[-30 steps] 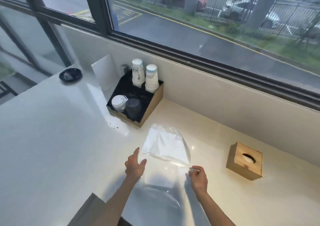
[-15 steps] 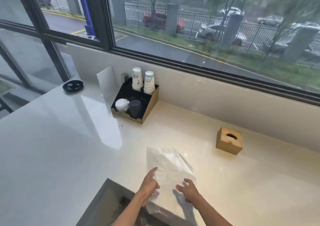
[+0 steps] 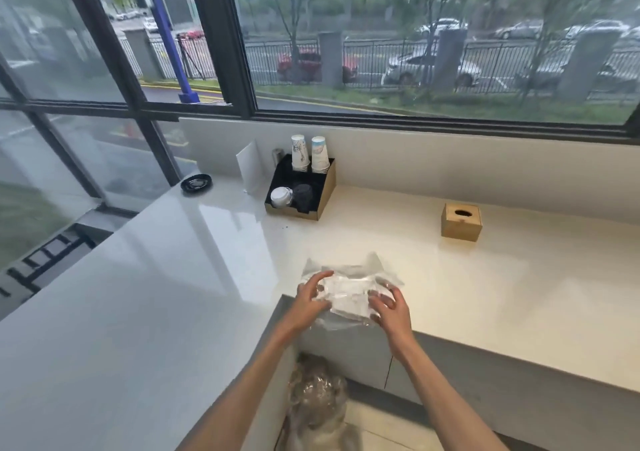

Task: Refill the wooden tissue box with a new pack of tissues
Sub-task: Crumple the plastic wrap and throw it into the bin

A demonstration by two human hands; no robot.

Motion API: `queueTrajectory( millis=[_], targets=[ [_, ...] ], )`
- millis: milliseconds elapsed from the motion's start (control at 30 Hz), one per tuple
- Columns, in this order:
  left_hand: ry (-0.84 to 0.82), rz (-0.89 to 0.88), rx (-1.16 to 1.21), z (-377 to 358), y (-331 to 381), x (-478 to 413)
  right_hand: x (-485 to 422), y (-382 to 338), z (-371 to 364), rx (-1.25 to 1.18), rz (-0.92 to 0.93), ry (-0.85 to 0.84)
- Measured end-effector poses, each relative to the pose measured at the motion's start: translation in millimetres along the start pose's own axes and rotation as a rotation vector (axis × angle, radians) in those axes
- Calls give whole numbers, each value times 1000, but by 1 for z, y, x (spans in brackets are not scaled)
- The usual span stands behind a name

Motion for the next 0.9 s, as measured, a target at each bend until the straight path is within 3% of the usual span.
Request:
queueTrajectory(
  millis=[100, 233, 333, 433, 567, 700, 800, 900],
  targets=[
    [-56, -115, 36, -3, 48, 17, 38, -71, -5, 11, 292, 76],
    [133, -439, 214, -9, 116, 40, 99, -135, -32, 127, 522, 38],
    [248, -583, 357, -6, 148, 72, 147, -154, -47, 225, 642, 17],
    [378, -609, 414, -2, 158, 102, 195, -158, -29, 187, 602, 118],
    [288, -718, 315, -16, 181, 127, 231, -169, -31, 36, 451, -42],
    [192, -806, 164, -50, 179, 159, 231, -178, -19, -54, 494, 109],
    [154, -772, 175, -51, 152, 164, 215, -155, -18, -159, 497, 116],
    [97, -611, 334, -43, 119, 159, 196, -104, -30, -375, 342, 53]
  ],
)
Point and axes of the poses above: each hand's wrist, its own x-axis away from the middle knuckle, its own z-axis out of the back of the hand, y = z × x, the point moved 7 cm from there along -x, towards the middle knuckle
